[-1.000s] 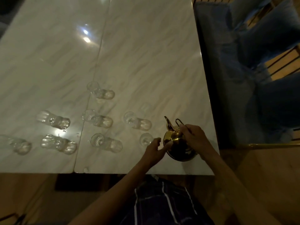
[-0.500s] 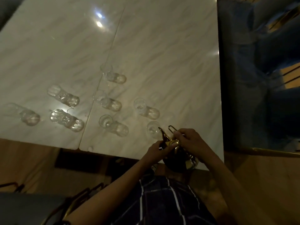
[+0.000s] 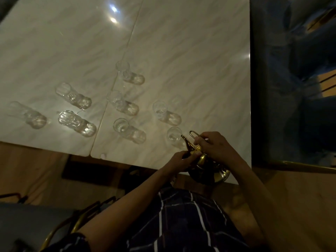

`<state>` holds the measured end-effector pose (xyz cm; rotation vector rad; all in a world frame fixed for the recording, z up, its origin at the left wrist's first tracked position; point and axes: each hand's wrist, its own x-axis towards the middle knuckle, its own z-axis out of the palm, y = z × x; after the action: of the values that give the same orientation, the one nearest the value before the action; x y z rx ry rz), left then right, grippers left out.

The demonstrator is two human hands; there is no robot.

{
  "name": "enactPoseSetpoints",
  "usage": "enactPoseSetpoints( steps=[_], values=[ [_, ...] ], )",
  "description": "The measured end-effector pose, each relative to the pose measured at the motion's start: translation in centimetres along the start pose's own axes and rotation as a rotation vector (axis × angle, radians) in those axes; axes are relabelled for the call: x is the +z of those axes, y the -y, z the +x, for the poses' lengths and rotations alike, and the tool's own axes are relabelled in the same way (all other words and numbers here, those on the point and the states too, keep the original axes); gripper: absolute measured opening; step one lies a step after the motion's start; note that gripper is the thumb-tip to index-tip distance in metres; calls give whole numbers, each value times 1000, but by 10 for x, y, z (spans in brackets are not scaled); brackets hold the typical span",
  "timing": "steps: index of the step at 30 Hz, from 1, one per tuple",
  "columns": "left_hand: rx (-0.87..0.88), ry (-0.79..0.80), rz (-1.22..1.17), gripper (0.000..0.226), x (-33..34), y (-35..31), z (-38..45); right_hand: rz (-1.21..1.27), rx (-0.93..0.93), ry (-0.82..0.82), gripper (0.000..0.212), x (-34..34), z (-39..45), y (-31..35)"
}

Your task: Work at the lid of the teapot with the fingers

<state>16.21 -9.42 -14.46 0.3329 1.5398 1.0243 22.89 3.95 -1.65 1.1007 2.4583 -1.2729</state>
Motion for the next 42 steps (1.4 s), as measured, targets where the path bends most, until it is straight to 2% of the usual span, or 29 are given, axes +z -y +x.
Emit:
enactPoseSetpoints(
  steps=[2, 6, 17, 21, 23, 27, 31, 36, 39, 42],
  values=[
    [1, 2, -17, 69, 2, -1, -3, -4, 0, -6, 28, 1, -1, 0],
    [4, 1, -23, 57, 4, 0, -4, -2, 12, -2, 28, 0, -5, -1],
    [39, -2, -20, 58, 5, 1, -6, -10, -1, -27, 29, -5, -15, 4],
    [63, 4, -25, 82, 8, -3, -7, -3, -17, -39, 29, -9, -18, 6],
    [66, 5, -24, 86, 8, -3, -7, 4, -23, -35, 29, -11, -20, 7],
    [63, 6, -15, 81, 9, -8, -9, 7, -34, -29, 28, -15, -22, 10],
    [59, -8, 4, 58, 10, -8, -8, -4, -33, -26, 25, -17, -22, 11],
    [53, -4, -29, 78, 12, -12, -11, -4, -24, -10, 28, -19, -21, 9],
    [58, -8, -15, 68, 12, -11, -12, -1, -22, -9, 27, -19, -21, 10],
    [47, -16, -30, 79, 12, -12, -14, -8, -14, -1, 27, -20, -22, 12]
  ],
)
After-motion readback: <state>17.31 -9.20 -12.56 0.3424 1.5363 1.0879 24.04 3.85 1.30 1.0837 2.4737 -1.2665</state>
